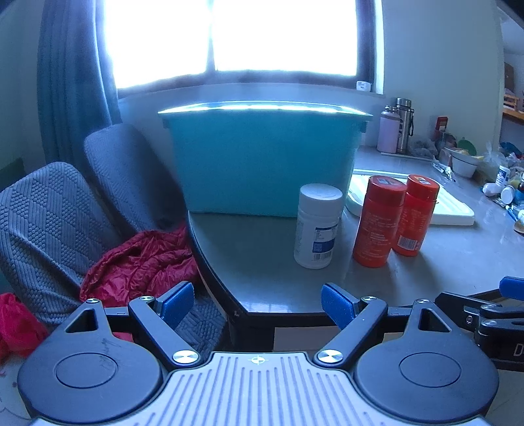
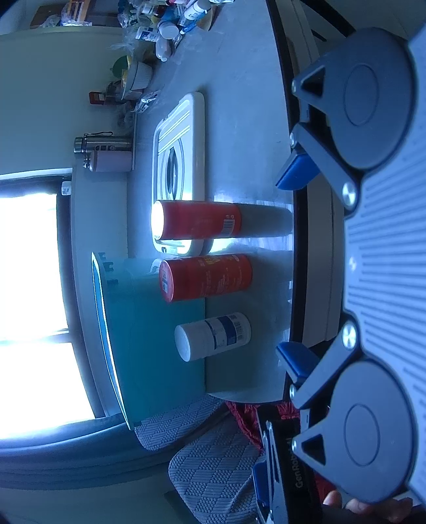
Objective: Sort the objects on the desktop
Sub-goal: 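Reach the left gripper to the white pill bottle and close on it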
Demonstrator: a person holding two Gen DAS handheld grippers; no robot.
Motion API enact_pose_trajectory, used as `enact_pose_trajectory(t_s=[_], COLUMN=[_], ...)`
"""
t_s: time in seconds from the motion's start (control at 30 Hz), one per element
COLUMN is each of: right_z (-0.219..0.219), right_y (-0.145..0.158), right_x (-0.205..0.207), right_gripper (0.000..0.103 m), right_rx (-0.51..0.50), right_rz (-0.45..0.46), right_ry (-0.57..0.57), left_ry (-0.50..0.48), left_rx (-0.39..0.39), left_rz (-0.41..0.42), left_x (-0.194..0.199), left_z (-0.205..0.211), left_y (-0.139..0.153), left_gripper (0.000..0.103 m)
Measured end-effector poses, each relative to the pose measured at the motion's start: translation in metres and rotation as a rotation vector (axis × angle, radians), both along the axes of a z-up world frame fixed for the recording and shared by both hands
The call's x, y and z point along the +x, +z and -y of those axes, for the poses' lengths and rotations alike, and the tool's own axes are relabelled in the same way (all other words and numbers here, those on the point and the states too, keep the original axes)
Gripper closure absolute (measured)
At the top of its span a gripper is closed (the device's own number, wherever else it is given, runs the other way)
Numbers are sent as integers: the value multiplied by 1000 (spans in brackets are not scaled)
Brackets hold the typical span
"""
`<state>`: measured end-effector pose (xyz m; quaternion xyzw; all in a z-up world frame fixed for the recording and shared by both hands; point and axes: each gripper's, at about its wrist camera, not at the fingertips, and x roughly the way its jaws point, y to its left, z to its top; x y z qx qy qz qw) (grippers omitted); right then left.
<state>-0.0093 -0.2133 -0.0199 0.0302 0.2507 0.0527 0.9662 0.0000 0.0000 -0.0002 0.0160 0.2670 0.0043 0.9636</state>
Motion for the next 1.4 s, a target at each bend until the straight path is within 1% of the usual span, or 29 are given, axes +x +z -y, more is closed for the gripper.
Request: enact_pose_trajectory(t_s=[0.3, 0.5, 0.6, 0.77, 0.9, 1.23, 1.4], right_z=[-2, 2, 1, 2, 4, 4, 7], right_y=[-4, -9, -16, -19, -19, -33, -35], right_x=[-5, -4, -8, -4, -1, 13, 16], right_gripper=[4, 4, 4, 4, 4, 4, 4], right_rx=[-9, 2, 10, 1, 9, 6, 4], right_rz=[6, 43, 62, 94, 117, 103, 107], right_ry=[8, 8, -1, -7, -24, -30, -33], left_ry=[-10, -4, -2, -4, -3, -19, -34], left_rx=[31, -1, -3, -14, -20, -20, -25], left_rz=[50, 69, 72, 87, 106, 107, 119], left_x=[-1, -5, -4, -1, 8, 36, 52], left_z=[0, -7, -7, -9, -7, 6, 15], left_y=[-8, -18, -25, -30, -31, -40, -39], left_gripper=[16, 16, 16, 16, 16, 16, 16])
